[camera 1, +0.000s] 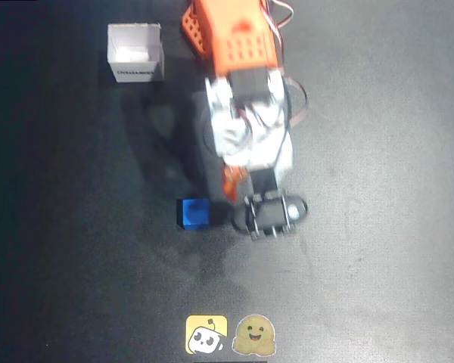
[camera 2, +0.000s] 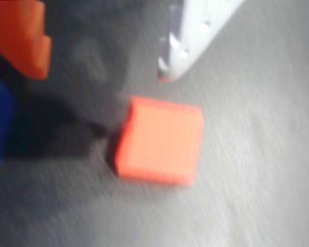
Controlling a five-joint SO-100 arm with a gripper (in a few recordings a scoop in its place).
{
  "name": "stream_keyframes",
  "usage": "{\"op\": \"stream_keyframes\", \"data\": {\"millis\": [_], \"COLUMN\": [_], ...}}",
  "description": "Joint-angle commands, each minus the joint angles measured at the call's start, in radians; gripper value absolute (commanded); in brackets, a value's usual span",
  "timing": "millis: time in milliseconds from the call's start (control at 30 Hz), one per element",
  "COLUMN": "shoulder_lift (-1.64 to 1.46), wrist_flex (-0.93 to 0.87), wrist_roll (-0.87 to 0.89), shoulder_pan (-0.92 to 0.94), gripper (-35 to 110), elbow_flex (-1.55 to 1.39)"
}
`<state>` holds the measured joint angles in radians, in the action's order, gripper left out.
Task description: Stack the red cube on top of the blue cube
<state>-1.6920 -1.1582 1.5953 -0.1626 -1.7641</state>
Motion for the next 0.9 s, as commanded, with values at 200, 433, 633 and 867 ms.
{"op": "stream_keyframes", "data": {"millis": [200,433,633,867], "shoulder_lift": [0.296,0.339,0.353,0.290], "wrist_flex": [0.114,0.117,0.106,0.107], "wrist_roll": [0.031,0.081,0.127,0.184], "shoulder_pan": [-0.008,-0.026,-0.040,-0.054], "gripper": [23,24,23,22], "elbow_flex": [0.198,0.264,0.287,0.147]}}
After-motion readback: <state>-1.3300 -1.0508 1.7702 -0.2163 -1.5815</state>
